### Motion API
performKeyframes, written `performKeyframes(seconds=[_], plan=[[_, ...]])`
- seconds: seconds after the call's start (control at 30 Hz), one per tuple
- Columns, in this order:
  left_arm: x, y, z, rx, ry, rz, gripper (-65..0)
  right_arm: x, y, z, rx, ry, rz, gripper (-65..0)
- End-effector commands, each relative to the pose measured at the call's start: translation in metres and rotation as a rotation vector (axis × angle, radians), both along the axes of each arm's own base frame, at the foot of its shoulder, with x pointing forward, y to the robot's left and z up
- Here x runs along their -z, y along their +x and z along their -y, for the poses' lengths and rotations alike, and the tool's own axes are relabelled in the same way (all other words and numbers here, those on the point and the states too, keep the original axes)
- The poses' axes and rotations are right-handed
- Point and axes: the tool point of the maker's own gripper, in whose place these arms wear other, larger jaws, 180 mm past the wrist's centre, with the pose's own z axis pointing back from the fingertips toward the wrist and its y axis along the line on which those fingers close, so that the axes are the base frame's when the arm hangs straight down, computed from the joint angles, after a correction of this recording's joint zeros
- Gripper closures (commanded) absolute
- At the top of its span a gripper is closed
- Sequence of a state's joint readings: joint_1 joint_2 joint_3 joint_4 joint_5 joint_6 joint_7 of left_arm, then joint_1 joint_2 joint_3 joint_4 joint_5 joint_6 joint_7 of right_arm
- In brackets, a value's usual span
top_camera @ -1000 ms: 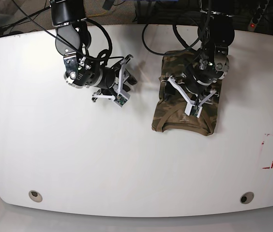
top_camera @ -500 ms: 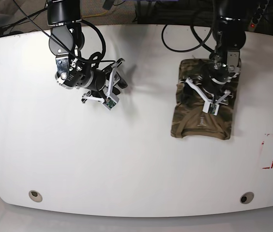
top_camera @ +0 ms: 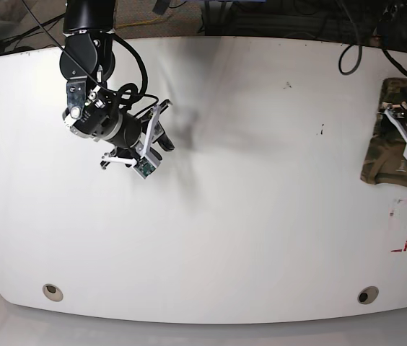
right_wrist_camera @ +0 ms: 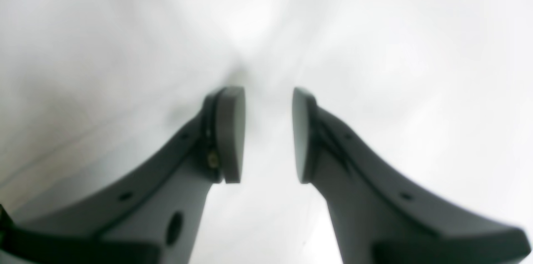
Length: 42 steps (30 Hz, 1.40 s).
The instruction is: Fold the T-shirt properly
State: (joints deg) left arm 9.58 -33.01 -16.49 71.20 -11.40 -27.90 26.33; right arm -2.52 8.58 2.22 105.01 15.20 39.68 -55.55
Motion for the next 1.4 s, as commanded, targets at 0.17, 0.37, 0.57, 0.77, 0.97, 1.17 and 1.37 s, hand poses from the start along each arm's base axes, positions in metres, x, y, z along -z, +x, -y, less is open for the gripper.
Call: performKeyframes(seconds=[0.17, 0.37, 0.57, 0.77, 0.97, 1.17, 1.37], plan=[[-0.028, -0.004, -0.055, 0.055, 0.139, -0.058, -47.8, -0.010, 0.003, -0.003, -0.011, 0.020, 0.041, -17.4], [-0.081, 0.007, -0.064, 0.080, 0.201, 0.048, -47.8, -0.014, 0.006, -0.006, -0.009, 0.056, 0.073, -17.4], [-0.118, 0.023, -0.032, 0.144, 0.223, 0.161, -47.8, -0.026, 0.019, 0.017, 0.044, 0.038, 0.203, -17.4], [-0.130, 0.061, 0.038, 0.174, 0.078, 0.383, -47.8, -0.035, 0.035, 0.043, 0.105, 0.011, 0.335, -17.4], [-0.121, 0.090, 0.119, 0.115, -0.131, 0.619, -48.1, -0.032, 0.052, 0.092, 0.276, 0.074, 0.459, -17.4], [-0.087, 0.069, 0.164, 0.078, -0.238, 0.731, -48.2, -0.013, 0.047, 0.141, 0.479, 0.131, 0.543, -17.8], [-0.064, 0.011, 0.187, 0.088, -0.250, 0.650, -47.6, 0.012, 0.004, 0.158, 0.544, 0.137, 0.509, -17.8]])
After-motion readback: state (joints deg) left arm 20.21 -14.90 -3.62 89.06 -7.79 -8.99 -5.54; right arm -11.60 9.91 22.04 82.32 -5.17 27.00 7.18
